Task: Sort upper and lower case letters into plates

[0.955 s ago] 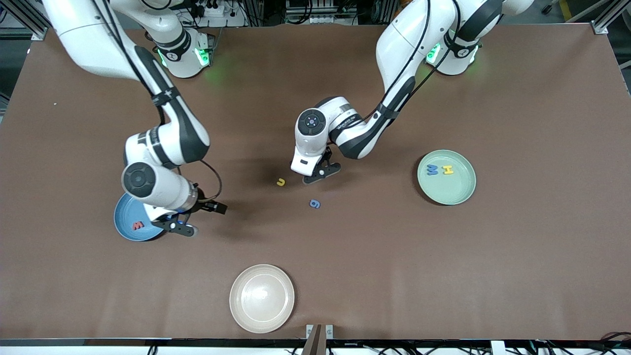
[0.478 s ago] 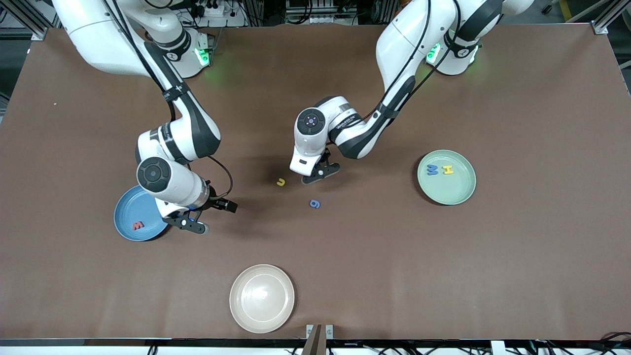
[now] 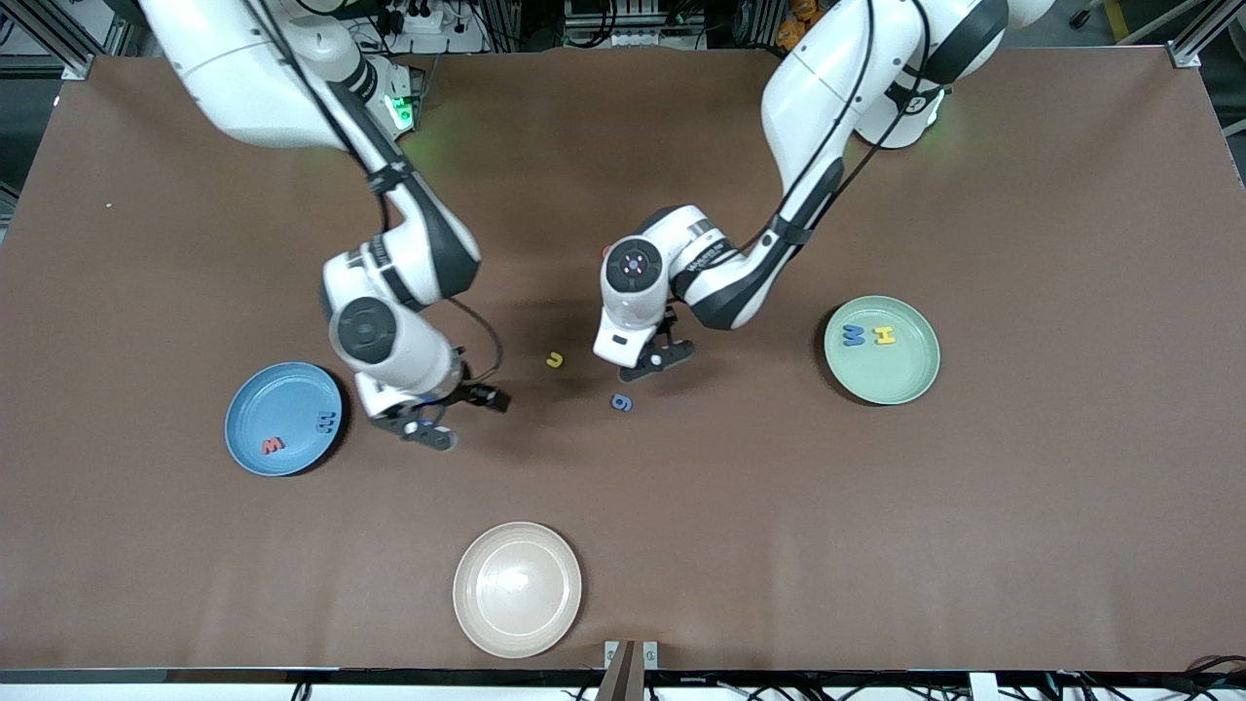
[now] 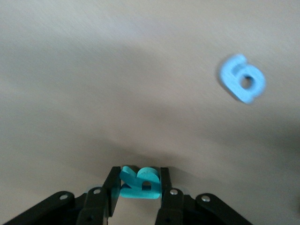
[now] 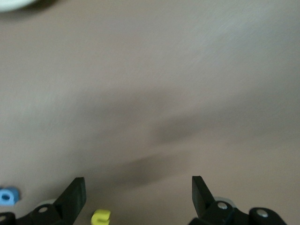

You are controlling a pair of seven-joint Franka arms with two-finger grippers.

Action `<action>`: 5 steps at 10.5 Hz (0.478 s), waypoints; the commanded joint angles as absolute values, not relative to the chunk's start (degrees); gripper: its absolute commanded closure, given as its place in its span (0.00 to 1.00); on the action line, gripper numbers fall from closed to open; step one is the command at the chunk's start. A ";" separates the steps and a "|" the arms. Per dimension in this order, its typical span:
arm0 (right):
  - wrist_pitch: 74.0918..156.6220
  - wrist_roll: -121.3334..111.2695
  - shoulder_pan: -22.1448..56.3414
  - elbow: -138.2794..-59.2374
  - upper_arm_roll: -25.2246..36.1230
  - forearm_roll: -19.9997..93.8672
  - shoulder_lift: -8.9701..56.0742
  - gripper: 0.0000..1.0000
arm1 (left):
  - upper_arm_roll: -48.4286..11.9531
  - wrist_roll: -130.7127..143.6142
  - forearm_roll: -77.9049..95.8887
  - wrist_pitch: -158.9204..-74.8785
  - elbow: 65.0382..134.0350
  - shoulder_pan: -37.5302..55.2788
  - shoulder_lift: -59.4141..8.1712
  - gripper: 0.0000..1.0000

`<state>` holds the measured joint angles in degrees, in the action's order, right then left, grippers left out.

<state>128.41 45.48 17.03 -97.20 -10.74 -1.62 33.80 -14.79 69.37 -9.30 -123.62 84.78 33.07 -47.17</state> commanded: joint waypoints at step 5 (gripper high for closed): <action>131.75 53.33 24.43 -96.42 -10.28 -2.81 39.63 0.00 | -21.71 39.35 -9.40 -114.87 106.12 11.90 -28.34 0.93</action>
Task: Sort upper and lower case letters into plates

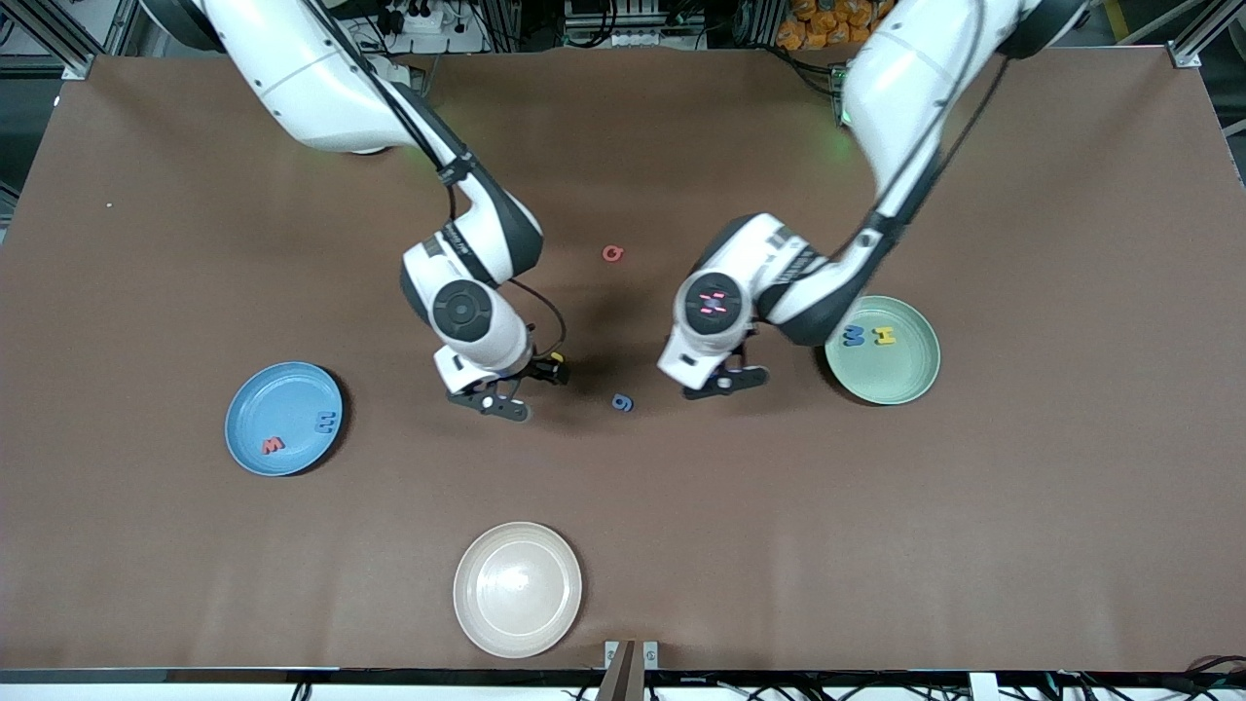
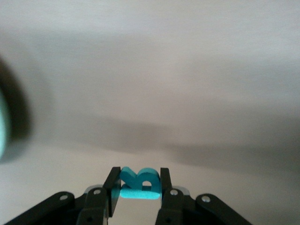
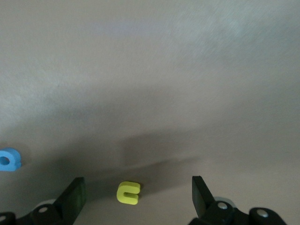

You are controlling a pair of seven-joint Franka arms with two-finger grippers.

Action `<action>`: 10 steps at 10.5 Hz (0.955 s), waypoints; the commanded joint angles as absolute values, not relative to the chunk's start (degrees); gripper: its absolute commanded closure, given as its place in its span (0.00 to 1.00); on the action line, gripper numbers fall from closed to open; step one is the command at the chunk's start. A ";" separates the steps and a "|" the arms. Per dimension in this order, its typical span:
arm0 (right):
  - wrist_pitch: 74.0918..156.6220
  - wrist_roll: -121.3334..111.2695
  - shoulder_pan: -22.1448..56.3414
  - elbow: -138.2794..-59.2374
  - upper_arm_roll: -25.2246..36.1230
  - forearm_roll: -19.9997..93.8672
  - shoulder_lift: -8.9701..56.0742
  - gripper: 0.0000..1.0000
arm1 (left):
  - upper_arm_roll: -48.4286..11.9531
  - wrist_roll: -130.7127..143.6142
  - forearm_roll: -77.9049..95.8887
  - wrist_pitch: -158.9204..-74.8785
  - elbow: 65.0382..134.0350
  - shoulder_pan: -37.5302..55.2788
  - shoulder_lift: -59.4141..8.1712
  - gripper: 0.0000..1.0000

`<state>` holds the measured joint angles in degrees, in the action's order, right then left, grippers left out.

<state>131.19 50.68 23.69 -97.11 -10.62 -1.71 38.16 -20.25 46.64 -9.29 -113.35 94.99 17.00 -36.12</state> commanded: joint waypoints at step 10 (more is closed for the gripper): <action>136.32 61.43 26.28 -100.20 -10.02 -2.72 39.90 0.00 | -21.62 0.53 -12.13 -138.41 128.15 -10.81 -20.47 0.92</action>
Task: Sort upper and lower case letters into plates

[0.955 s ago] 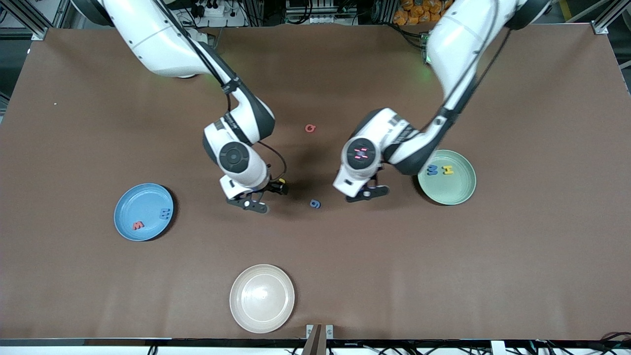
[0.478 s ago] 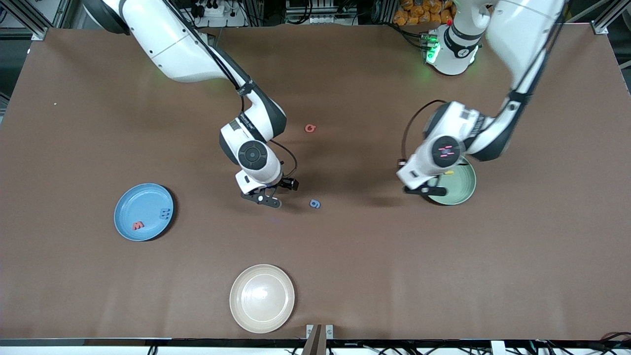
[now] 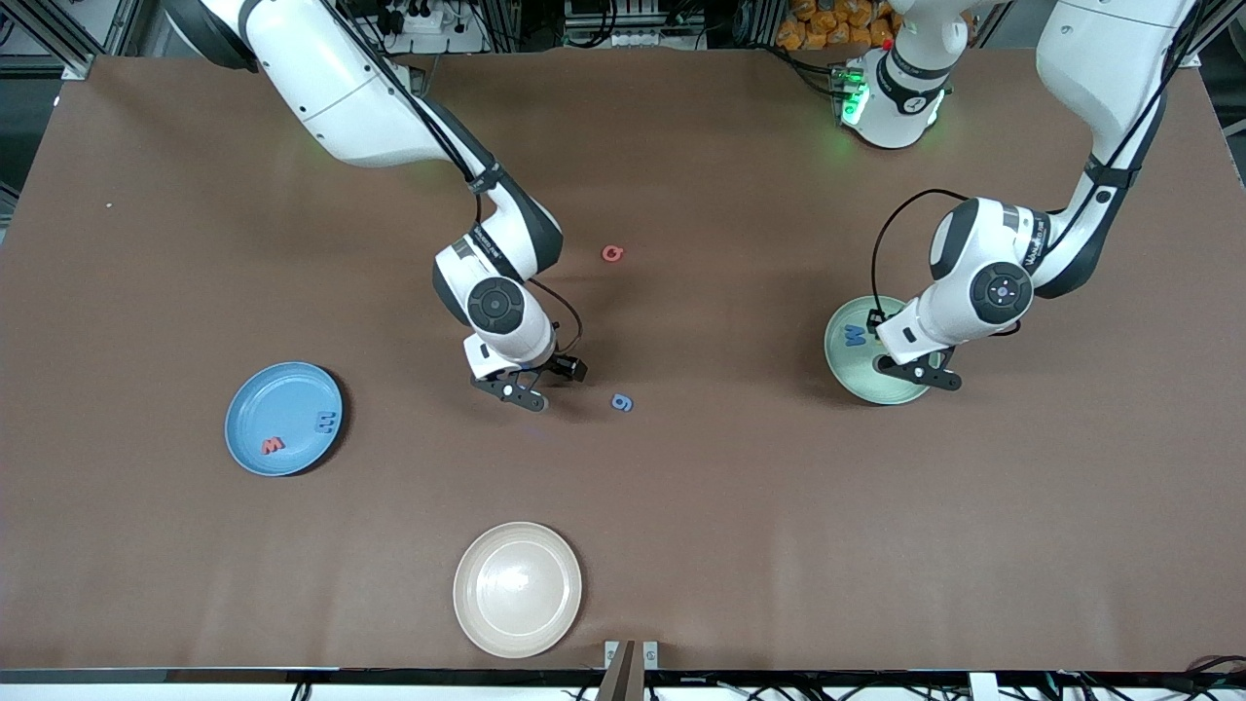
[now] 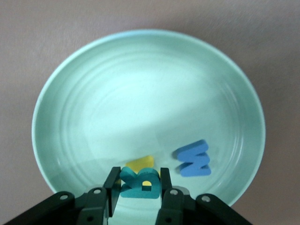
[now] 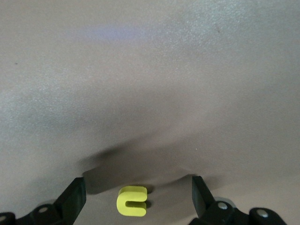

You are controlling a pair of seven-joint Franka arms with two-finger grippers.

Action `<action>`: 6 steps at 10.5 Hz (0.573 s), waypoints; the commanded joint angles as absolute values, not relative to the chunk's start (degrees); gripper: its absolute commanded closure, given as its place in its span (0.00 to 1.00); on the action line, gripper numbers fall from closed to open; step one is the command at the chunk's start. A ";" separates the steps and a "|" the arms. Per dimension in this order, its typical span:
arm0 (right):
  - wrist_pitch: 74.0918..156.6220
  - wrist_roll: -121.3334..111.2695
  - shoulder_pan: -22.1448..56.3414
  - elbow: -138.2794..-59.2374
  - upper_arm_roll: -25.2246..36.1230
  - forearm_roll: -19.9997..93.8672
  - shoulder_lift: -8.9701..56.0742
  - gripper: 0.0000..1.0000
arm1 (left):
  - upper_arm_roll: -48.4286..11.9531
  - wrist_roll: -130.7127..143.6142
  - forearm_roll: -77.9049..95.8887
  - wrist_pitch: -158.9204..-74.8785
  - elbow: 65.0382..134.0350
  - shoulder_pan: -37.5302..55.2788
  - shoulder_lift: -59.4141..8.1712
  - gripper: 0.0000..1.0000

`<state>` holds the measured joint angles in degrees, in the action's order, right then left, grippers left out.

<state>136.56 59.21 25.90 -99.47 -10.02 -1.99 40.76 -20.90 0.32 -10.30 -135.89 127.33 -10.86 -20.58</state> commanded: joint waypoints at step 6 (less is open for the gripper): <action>136.93 61.26 26.98 -100.11 -10.02 -2.90 39.82 0.00 | -21.71 2.02 -16.00 -141.42 126.30 -10.90 -23.20 0.00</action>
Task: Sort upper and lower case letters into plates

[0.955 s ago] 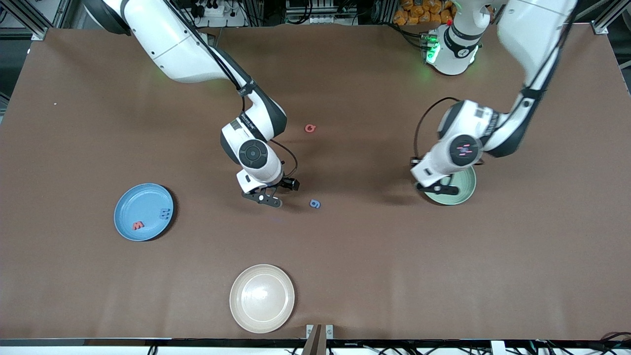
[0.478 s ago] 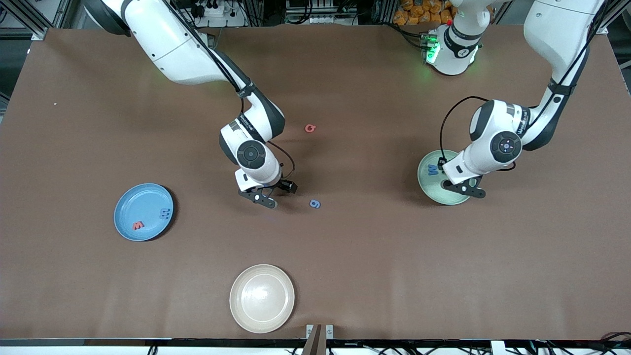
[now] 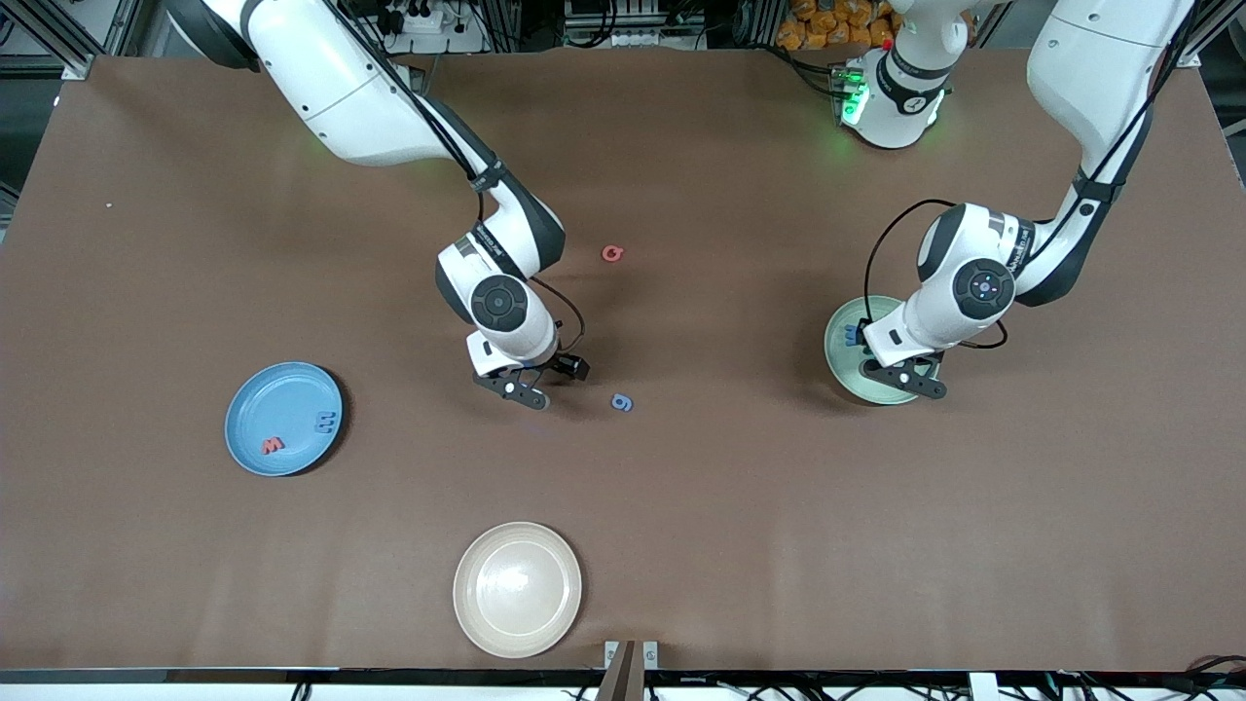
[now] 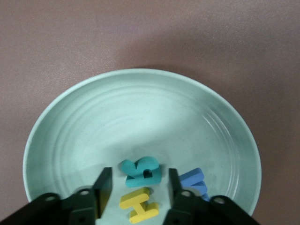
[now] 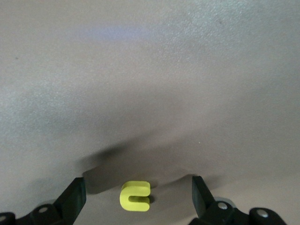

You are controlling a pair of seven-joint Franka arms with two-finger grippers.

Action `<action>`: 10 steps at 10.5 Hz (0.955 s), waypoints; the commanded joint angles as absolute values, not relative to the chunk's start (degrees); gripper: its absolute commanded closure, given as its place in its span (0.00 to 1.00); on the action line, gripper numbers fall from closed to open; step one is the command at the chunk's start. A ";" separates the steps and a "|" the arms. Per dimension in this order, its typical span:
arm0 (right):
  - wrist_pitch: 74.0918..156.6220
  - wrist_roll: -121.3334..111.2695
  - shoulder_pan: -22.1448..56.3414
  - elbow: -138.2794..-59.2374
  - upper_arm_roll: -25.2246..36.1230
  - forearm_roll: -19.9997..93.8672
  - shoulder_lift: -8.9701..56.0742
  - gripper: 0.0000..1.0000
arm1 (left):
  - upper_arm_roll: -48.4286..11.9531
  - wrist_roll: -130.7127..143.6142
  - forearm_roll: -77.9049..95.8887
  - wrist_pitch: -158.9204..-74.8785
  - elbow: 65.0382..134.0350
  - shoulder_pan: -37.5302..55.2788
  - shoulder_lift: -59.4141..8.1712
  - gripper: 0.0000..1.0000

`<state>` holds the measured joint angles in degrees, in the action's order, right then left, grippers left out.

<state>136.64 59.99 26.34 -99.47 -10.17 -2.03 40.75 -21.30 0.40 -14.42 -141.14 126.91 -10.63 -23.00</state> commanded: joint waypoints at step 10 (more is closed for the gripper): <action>137.02 61.35 27.07 -100.11 -10.02 -3.25 39.20 1.00 | -30.50 53.68 -15.47 -140.98 125.25 0.76 -23.64 0.00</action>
